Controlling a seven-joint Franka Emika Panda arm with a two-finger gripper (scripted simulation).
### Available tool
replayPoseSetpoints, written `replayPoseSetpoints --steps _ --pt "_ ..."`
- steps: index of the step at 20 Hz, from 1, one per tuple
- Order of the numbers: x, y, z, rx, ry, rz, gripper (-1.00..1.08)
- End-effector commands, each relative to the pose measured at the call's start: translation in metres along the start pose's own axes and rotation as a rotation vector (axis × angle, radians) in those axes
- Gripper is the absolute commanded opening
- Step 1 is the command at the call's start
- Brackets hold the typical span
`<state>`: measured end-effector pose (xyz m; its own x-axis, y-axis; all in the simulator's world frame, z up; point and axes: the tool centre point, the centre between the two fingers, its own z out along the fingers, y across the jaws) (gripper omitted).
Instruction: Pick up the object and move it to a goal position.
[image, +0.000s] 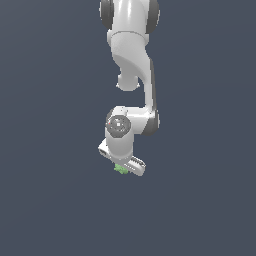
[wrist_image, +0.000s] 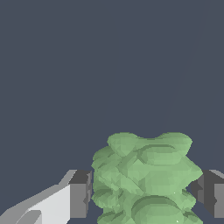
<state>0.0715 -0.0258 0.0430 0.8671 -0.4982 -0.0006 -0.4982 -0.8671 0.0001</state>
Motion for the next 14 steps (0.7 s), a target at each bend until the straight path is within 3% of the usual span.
replayPoseSetpoints --steps 1,7,14 --pt "-0.002 0.006 -0.003 0.0 0.001 0.0 -1.0" --pt "-0.012 0.032 -0.015 0.0 0.001 0.0 -1.0" --pt "-0.032 0.081 -0.038 0.001 0.0 0.0 -1.0"
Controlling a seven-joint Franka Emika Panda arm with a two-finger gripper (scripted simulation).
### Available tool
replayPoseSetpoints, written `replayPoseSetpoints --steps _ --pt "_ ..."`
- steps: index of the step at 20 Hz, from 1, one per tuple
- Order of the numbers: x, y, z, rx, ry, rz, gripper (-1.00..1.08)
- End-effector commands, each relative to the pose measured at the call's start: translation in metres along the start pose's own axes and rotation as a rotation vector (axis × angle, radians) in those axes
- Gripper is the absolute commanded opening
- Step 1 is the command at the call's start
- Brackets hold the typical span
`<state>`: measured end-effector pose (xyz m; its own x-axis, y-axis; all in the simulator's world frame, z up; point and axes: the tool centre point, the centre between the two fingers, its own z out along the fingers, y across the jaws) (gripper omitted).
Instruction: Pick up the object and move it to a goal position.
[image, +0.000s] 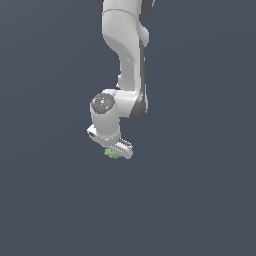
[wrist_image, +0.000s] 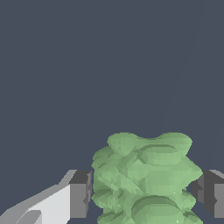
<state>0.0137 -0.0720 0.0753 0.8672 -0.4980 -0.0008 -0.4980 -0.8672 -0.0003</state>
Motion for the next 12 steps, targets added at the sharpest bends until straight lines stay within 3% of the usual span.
replayPoseSetpoints --steps 1,12 --pt "-0.008 0.02 -0.009 0.0 0.001 0.001 -1.0" --pt "-0.035 0.095 -0.045 0.001 0.0 0.001 -1.0"
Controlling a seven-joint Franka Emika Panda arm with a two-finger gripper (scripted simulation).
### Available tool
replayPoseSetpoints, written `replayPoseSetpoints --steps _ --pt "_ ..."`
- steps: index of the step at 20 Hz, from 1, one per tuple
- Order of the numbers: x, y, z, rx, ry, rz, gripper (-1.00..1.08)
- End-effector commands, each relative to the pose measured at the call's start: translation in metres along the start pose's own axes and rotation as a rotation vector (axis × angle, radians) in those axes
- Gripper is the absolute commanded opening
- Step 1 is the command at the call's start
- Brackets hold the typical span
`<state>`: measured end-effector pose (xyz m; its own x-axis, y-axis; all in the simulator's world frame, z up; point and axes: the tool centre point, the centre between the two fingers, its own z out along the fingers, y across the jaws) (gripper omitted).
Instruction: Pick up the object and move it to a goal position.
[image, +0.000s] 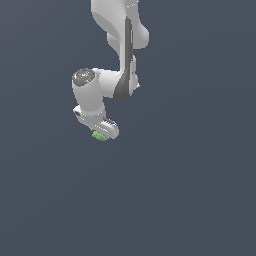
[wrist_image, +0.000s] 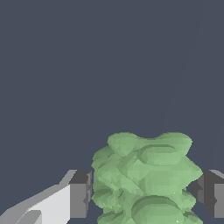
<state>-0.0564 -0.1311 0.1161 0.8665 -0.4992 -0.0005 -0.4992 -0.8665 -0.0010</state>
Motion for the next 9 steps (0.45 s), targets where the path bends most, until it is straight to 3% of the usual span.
replayPoseSetpoints --steps 1,9 --pt "-0.005 0.013 -0.006 0.0 0.0 -0.001 -1.0" --pt "-0.01 0.032 -0.016 0.0 0.0 -0.001 -1.0"
